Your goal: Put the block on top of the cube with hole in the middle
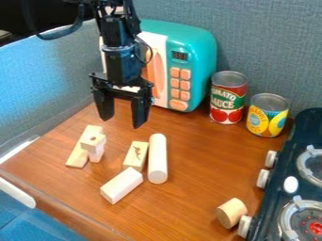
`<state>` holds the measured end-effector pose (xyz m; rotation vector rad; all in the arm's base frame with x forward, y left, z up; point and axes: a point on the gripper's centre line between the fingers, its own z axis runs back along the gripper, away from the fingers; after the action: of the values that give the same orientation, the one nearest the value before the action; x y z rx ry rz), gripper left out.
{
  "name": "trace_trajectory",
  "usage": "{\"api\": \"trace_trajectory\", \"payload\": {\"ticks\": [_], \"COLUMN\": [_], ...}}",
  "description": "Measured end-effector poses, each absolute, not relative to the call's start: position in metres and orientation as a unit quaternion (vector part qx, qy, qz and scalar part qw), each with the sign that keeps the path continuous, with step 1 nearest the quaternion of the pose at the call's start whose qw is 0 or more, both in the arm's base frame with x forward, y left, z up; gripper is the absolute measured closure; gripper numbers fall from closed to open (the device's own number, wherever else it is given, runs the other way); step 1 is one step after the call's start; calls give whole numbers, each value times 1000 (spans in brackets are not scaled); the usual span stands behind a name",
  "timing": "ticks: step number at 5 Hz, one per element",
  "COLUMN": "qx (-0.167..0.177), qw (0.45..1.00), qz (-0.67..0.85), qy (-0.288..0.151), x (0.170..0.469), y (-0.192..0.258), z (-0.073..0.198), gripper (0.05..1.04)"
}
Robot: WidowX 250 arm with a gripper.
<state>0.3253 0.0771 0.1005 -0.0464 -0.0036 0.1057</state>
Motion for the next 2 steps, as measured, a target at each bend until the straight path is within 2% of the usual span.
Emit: {"api": "trace_trajectory", "payload": {"ticks": [1, 2], "qx": [-26, -1], "qw": [998, 999], "qz": [51, -19], "qy": [15, 27], "x": [323, 311], "y": [77, 73], "z": [88, 66], "gripper": [83, 83]}}
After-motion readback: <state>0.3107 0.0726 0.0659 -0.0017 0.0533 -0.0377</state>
